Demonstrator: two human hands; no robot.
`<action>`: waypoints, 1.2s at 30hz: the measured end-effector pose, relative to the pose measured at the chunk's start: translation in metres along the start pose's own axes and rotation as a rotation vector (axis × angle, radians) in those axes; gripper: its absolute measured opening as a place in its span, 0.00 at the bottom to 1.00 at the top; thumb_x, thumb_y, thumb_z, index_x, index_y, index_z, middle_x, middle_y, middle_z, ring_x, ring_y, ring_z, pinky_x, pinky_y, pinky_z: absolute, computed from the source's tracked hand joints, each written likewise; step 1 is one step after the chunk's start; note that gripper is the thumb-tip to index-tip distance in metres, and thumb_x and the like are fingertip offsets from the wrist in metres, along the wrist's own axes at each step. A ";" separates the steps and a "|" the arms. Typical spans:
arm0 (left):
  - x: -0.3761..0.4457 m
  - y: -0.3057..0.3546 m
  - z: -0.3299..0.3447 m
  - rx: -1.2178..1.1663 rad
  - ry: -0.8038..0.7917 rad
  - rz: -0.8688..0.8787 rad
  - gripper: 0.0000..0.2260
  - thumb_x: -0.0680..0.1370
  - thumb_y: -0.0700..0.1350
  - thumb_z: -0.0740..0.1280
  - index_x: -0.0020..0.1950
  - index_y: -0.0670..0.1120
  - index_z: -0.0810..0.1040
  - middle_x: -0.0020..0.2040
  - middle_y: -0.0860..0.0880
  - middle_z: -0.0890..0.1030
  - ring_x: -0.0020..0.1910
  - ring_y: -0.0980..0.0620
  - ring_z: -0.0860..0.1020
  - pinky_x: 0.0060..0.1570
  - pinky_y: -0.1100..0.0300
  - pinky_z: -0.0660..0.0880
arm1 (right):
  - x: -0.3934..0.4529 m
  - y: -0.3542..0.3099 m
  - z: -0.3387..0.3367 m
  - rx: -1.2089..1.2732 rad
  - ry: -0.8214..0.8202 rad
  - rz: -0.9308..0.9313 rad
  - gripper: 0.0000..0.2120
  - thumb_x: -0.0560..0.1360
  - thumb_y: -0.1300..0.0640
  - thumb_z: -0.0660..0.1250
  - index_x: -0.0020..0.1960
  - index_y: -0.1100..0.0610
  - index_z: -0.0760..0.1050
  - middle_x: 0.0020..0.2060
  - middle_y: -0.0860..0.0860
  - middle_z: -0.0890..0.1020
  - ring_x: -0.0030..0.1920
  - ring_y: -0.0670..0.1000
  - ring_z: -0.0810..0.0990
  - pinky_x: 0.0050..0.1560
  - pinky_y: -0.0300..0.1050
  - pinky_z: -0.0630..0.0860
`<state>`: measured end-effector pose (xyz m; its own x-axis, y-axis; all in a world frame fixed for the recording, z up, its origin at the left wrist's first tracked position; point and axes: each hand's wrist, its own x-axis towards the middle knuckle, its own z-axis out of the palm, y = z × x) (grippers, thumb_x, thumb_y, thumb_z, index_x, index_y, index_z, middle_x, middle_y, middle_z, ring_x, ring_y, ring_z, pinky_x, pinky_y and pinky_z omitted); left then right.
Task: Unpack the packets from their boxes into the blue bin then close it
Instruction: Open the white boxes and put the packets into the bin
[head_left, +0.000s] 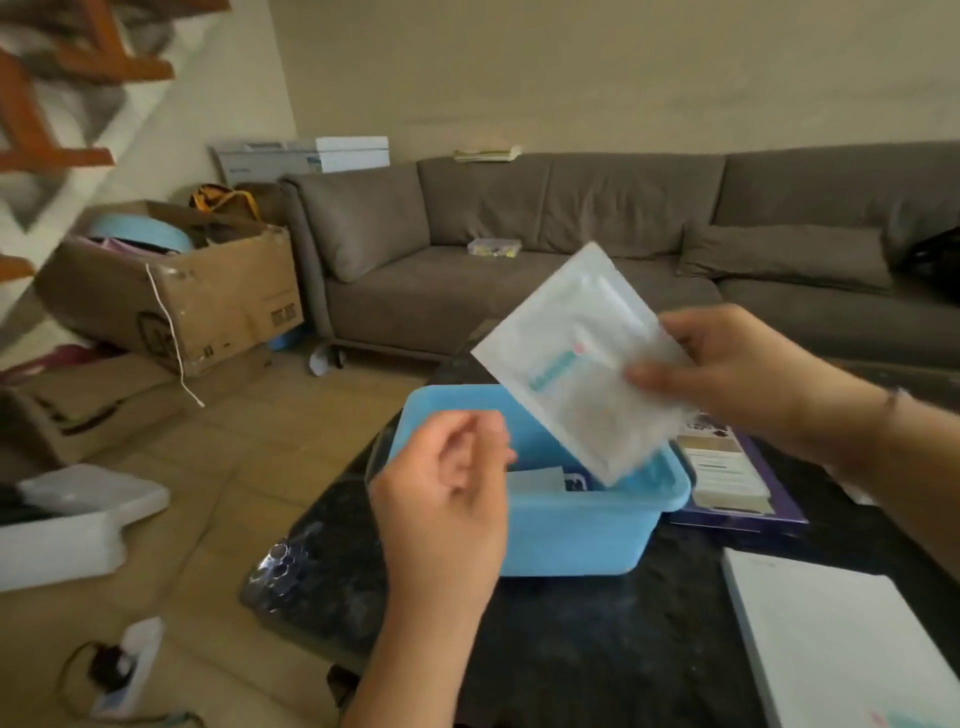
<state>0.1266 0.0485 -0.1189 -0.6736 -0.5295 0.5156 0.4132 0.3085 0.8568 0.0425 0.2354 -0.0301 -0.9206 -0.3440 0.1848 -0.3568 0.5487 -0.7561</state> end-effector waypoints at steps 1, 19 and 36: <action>0.008 -0.008 -0.008 0.047 0.086 0.027 0.05 0.77 0.51 0.70 0.46 0.51 0.81 0.42 0.55 0.85 0.43 0.58 0.83 0.45 0.63 0.80 | 0.023 -0.005 0.003 -0.142 -0.001 -0.064 0.03 0.75 0.58 0.71 0.47 0.57 0.81 0.40 0.53 0.85 0.44 0.56 0.84 0.46 0.52 0.81; 0.033 -0.032 -0.038 0.522 -0.232 -0.200 0.23 0.71 0.63 0.68 0.62 0.55 0.74 0.61 0.58 0.70 0.66 0.53 0.69 0.64 0.49 0.71 | 0.102 0.043 0.132 -0.573 -0.619 -0.088 0.11 0.71 0.56 0.73 0.53 0.47 0.79 0.50 0.48 0.83 0.51 0.51 0.81 0.55 0.49 0.79; 0.034 -0.029 -0.049 0.665 -0.650 -0.104 0.40 0.69 0.66 0.70 0.76 0.60 0.57 0.76 0.63 0.53 0.75 0.59 0.56 0.72 0.52 0.65 | 0.088 0.025 0.128 -0.963 -0.818 -0.324 0.28 0.81 0.45 0.59 0.77 0.37 0.51 0.70 0.49 0.72 0.68 0.54 0.70 0.69 0.55 0.65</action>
<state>0.1212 -0.0172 -0.1268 -0.9811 -0.0960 0.1682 0.0309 0.7796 0.6255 -0.0276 0.1211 -0.1136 -0.5308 -0.7373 -0.4180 -0.8268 0.5588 0.0644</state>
